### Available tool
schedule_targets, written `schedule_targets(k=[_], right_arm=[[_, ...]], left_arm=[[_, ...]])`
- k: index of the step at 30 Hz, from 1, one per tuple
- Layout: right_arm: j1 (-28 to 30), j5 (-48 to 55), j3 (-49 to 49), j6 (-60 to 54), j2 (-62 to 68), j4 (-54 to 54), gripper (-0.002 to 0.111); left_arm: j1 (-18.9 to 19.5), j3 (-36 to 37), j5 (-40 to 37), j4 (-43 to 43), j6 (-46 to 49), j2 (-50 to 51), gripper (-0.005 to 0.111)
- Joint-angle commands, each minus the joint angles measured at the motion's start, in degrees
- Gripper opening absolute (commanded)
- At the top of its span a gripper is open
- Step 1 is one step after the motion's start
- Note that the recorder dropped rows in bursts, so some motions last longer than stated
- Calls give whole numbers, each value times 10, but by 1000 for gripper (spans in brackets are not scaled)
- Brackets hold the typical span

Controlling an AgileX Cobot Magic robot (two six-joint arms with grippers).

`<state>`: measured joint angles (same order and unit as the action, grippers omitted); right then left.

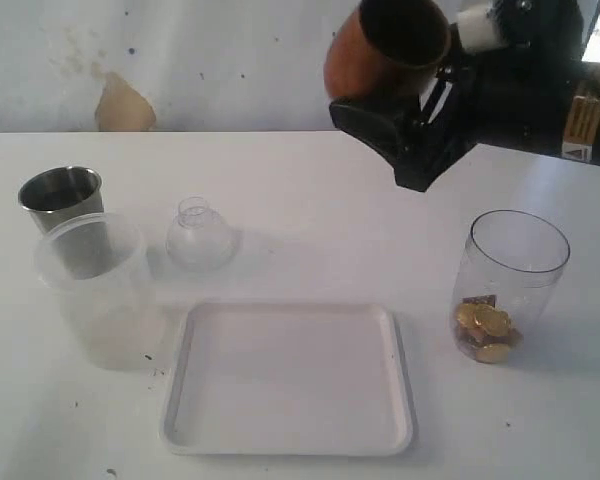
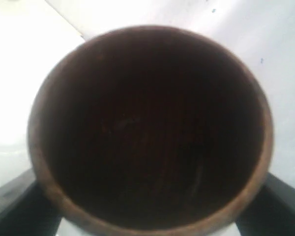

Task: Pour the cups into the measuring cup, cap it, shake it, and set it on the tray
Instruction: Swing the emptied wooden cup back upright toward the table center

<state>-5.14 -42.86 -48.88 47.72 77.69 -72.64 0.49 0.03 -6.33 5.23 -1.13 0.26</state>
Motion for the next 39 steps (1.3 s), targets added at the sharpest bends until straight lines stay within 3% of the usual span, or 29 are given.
schedule_targets(k=[1,9,11,13,14,18,24,32,39], right_arm=[[-2,-79,-4,72,13,34,0],[-22,-81,-4,114,20,38,0],[-51,-21,-8,131,35,43,0],[-81,119,-37,181,58,43,0],[-91,215,-63,267,75,33,0],[-101,172,-99,307,119,23,0],[-231,402,-107,271,184,35,0],[-242,409,-110,284,215,87,0],[-242,451,-141,226,270,86,0]], left_arm=[[1,0,7,3,-1,-3,0],[1,0,7,3,-1,-3,0],[1,0,7,3,-1,-3,0],[1,0,7,3,-1,-3,0],[1,0,7,3,-1,-3,0],[1,0,7,3,-1,-3,0],[1,0,7,3,-1,-3,0],[1,0,7,3,-1,-3,0],[1,0,7,3,-1,-3,0]])
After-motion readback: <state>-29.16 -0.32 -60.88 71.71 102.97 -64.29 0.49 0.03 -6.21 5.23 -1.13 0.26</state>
